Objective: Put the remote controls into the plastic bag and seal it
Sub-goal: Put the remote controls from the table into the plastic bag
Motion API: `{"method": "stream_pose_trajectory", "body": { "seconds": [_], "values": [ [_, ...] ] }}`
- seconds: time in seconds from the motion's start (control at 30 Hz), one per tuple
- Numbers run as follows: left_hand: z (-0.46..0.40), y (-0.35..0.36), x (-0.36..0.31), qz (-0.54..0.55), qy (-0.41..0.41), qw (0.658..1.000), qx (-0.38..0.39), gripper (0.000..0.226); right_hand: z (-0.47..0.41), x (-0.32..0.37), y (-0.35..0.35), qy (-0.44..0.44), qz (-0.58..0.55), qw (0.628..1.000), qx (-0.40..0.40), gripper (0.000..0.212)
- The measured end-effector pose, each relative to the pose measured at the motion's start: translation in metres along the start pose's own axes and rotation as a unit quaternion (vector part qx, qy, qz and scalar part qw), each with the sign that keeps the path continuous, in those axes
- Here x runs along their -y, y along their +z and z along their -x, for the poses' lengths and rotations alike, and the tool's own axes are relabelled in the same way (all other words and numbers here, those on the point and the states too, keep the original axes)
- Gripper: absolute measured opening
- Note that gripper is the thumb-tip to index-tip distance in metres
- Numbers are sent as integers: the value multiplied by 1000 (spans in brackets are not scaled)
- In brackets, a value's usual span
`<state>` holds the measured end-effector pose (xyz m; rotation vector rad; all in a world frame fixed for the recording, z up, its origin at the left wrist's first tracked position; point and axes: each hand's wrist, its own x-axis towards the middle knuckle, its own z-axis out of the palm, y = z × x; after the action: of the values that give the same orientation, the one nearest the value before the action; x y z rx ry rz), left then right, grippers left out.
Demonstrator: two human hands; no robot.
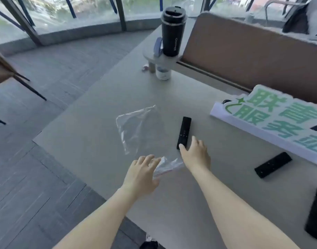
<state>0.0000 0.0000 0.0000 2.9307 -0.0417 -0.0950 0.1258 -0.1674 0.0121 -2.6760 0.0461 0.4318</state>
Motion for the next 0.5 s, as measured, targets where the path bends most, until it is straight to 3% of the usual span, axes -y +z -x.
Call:
{"method": "stream_pose_trajectory", "body": {
  "seconds": [0.17, 0.33, 0.5],
  "values": [
    [-12, 9, 11, -12, -7, 1000, 25, 25, -38, 21, 21, 74, -27, 997, -19, 54],
    [-16, 11, 18, 17, -42, 999, 26, 13, -47, 16, 16, 111, -45, 991, 63, 34],
    [-28, -5, -1, 63, -51, 997, -3, 8, -1, -20, -40, 76, -251, 962, 75, 15]
  ]
}}
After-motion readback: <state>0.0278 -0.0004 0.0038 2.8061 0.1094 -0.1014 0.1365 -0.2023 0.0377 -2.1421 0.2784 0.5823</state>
